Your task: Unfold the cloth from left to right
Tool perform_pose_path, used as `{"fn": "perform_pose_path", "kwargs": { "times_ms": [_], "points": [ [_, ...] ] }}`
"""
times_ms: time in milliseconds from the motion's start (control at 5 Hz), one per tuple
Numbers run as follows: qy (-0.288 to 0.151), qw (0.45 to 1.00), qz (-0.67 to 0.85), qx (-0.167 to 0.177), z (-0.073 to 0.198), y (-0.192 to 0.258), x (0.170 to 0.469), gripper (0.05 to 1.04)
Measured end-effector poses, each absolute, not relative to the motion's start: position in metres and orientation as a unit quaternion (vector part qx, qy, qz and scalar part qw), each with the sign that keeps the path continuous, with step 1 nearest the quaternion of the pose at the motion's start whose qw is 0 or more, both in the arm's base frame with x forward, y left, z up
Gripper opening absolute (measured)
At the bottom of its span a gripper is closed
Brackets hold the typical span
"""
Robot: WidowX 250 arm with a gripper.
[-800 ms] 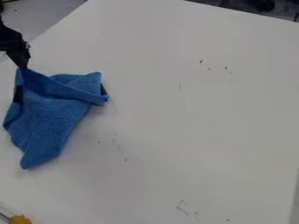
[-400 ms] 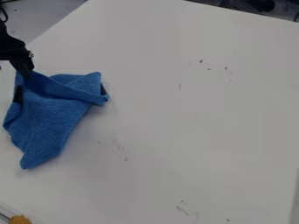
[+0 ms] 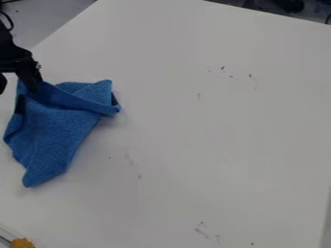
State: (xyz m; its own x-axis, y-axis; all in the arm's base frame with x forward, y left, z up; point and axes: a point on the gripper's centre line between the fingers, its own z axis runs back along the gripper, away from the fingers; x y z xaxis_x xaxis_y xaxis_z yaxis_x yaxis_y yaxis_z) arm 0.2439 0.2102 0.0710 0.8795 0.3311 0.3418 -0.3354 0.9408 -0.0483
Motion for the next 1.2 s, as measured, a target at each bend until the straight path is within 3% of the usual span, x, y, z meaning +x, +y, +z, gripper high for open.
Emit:
{"fn": "perform_pose_path", "kwargs": {
  "times_ms": [600, 800, 1200],
  "points": [
    [-0.169, 0.97, 0.176, 0.018, 0.045, 0.225, 0.247, 1.0],
    [-0.166, 0.97, 0.176, 0.019, 0.04, 0.227, 0.246, 0.943],
    [-0.173, 0.968, 0.178, 0.026, 0.04, 0.23, 0.248, 0.364]
  ]
}}
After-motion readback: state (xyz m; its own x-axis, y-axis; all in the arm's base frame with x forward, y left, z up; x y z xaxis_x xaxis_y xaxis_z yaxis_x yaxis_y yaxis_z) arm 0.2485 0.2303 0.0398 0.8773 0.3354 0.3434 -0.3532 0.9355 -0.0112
